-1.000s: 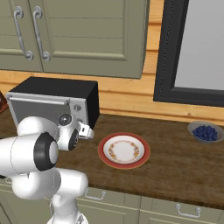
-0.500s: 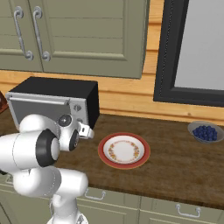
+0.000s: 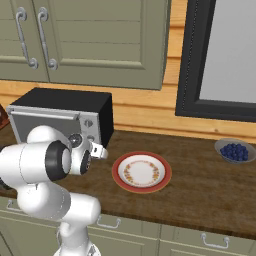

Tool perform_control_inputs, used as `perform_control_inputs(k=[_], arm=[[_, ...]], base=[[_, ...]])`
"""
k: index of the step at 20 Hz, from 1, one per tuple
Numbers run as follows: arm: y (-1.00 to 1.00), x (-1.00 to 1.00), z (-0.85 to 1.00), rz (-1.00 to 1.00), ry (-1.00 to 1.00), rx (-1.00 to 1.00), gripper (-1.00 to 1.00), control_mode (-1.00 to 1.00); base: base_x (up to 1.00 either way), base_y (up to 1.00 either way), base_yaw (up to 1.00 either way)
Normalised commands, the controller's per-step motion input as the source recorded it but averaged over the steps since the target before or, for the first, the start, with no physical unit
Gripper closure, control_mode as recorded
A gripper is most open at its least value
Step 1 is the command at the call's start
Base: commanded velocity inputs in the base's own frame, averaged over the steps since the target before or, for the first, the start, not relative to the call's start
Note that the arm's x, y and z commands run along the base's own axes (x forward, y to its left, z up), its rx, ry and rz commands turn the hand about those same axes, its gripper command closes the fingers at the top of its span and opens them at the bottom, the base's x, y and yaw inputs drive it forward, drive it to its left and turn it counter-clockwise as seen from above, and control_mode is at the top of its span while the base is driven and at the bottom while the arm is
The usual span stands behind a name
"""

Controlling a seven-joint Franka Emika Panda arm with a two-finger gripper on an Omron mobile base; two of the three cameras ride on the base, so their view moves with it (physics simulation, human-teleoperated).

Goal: Pick up the kebab skewer and baguette bread, and place them inside the toaster oven. Close the toaster oven door and start by setting the timer.

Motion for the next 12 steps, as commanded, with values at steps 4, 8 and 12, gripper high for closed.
perform_control_inputs(k=[4, 8, 12], arm=[[0.0, 0.0, -0.02, 0.0, -0.06, 0.0, -1.0, -1.0], [0.0, 0.0, -0.04, 0.0, -0.03, 0.0, -1.0, -1.0], [0.0, 0.0, -0.13, 0.0, 0.0, 0.0, -1.0, -1.0]], base=[[0.0, 0.0, 0.0], [0.0, 0.0, 0.0], [0.0, 0.0, 0.0]])
